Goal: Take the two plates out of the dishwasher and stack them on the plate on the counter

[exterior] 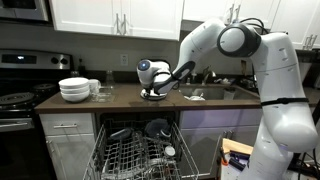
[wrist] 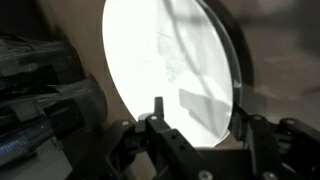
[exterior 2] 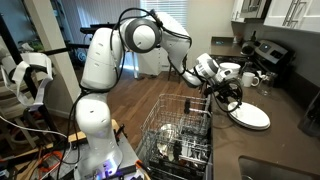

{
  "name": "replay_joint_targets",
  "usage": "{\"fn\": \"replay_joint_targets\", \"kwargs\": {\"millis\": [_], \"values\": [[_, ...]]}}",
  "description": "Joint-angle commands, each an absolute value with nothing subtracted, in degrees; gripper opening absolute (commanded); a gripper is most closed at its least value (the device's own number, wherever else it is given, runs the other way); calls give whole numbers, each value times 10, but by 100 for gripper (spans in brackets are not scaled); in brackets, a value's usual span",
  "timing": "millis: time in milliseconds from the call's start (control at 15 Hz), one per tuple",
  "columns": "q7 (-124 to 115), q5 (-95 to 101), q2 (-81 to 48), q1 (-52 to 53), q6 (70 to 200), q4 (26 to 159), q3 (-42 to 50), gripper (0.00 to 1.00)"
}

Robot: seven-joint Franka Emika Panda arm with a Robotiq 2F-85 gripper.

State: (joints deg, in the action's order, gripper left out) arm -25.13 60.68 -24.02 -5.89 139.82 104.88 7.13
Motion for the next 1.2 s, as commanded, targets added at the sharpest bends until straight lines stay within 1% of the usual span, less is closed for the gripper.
{"fn": "replay_joint_targets", "kwargs": {"millis": [0,67,133,200,333,533,600,800,867,1000,1133], "values": [[-207,569,-222,-58,1408,1062,65,77],[-201,562,-219,-56,1407,1064,65,82],[-196,556,-217,-55,1408,1065,64,81],[-193,553,-216,-54,1408,1065,65,85],[-188,545,-214,-53,1409,1066,64,83],[-197,554,-212,-45,1404,1066,70,82],[-206,563,-214,-39,1397,1064,74,86],[-216,579,-217,-29,1386,1062,80,93],[-215,580,-216,-28,1386,1062,80,90],[-219,586,-213,-22,1381,1064,83,89],[-221,592,-212,-16,1376,1065,84,90]]}}
